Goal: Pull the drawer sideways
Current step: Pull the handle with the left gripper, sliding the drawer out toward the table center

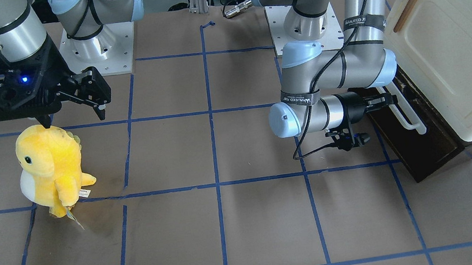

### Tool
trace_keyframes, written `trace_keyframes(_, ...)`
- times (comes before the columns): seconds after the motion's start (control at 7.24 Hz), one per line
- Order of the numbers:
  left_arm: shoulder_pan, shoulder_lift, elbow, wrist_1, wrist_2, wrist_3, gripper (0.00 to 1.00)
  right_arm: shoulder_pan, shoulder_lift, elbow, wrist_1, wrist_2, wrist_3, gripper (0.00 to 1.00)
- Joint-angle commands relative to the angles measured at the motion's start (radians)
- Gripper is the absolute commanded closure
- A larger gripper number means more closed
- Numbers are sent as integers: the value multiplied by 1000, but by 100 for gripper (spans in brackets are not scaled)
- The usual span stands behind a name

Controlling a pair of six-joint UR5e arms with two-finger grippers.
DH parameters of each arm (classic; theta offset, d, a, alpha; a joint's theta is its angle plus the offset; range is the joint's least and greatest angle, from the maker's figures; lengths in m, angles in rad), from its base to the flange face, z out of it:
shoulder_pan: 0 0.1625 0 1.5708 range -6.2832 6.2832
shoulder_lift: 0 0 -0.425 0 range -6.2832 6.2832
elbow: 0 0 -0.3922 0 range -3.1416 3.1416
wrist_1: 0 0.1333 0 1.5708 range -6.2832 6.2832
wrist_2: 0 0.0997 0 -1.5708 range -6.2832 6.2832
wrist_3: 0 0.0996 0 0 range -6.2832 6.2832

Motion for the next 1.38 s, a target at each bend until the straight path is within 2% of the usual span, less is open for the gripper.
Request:
trace_keyframes(0.0, -17, 0, 0, 2, 0, 2, 93, 0, 0, 0, 0, 1, 0, 0)
trace_keyframes(1.24, -44, 6, -2, 8, -2, 6, 93, 0, 0, 0, 0, 1, 0, 0)
